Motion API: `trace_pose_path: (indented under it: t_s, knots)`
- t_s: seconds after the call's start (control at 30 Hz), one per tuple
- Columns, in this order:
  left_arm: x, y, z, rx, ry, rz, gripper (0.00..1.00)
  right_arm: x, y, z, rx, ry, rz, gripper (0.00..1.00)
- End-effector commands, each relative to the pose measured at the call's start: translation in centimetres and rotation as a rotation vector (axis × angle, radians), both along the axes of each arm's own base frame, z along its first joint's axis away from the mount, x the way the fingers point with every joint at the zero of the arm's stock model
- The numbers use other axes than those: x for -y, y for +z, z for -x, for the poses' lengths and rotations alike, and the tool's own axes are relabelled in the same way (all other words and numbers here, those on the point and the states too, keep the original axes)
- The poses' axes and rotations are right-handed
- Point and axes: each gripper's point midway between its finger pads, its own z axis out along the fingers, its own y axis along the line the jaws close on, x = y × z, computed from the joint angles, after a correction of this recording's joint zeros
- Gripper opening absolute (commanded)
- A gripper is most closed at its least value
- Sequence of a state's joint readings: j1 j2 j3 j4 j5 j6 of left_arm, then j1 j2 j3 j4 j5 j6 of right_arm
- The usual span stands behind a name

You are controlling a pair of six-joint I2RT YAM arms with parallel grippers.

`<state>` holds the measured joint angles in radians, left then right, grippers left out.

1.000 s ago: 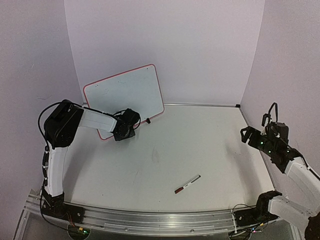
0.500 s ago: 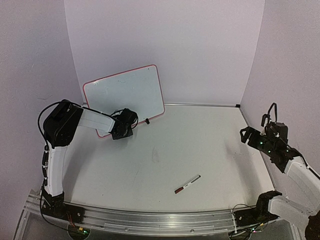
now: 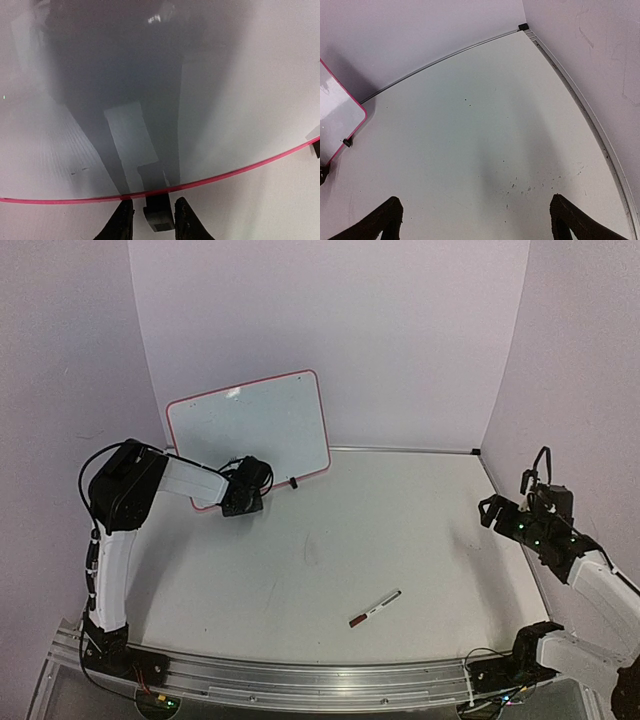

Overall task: Write a sentence on the whiteboard
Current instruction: Move the whiteboard stand to the center of the board.

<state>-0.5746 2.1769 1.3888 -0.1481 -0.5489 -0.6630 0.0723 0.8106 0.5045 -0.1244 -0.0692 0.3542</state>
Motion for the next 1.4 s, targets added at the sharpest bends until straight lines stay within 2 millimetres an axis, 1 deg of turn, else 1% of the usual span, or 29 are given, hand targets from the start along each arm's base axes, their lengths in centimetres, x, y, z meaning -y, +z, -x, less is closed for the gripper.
trace_pose_path:
  t_s: [0.0, 0.13, 0.23, 0.33, 0.5, 0.7, 0.87, 1.0, 1.03, 1.17, 1.3, 1.37]
  knots:
    - [-0.4, 1.0, -2.1, 0.05, 0.003, -0.019, 0.28, 0.1, 0.1, -0.2, 0.007, -0.009, -0.007, 0.98]
    - [-0.7, 0.8, -2.3, 0.052, 0.011, -0.012, 0.27, 0.2, 0.1, -0.3, 0.008, -0.012, -0.008, 0.98]
    - [-0.7, 0.8, -2.5, 0.057, 0.003, -0.007, 0.23, 0.2, 0.1, -0.3, 0.006, -0.012, -0.008, 0.98]
    - [-0.6, 0.8, -2.6, 0.053, -0.003, -0.001, 0.16, 0.2, 0.0, -0.3, 0.002, -0.012, -0.007, 0.98]
    - [-0.7, 0.7, -2.5, 0.047, -0.017, -0.006, 0.01, 0.2, -0.1, -0.3, -0.001, -0.012, -0.007, 0.98]
    - [-0.8, 0.8, -1.1, 0.06, -0.026, 0.017, 0.0, 0.0, 0.2, -0.5, 0.0, -0.001, -0.001, 0.98]
    - [0.1, 0.4, 1.0, 0.041, -0.062, 0.028, 0.0, -0.5, 0.3, -0.7, 0.0, 0.033, -0.004, 0.98]
    - [1.3, 0.9, 3.0, 0.054, -0.087, 0.084, 0.0, -1.0, 0.3, -0.6, -0.003, 0.057, -0.021, 0.98]
    - [1.5, 0.7, 3.6, 0.046, -0.094, 0.089, 0.0, -1.2, 0.2, -0.6, -0.005, 0.063, -0.027, 0.98]
    - [3.5, 0.9, 6.1, 0.033, -0.138, 0.121, 0.0, -1.4, 0.1, -0.5, -0.009, 0.074, -0.036, 0.97]
    - [5.1, 0.4, 8.7, 0.01, -0.159, 0.153, 0.0, -1.7, -0.1, -0.5, -0.017, 0.086, -0.05, 0.96]
    - [6.3, 0.4, 10.0, -0.003, -0.166, 0.168, 0.0, -1.9, -0.1, -0.5, -0.021, 0.092, -0.057, 0.96]
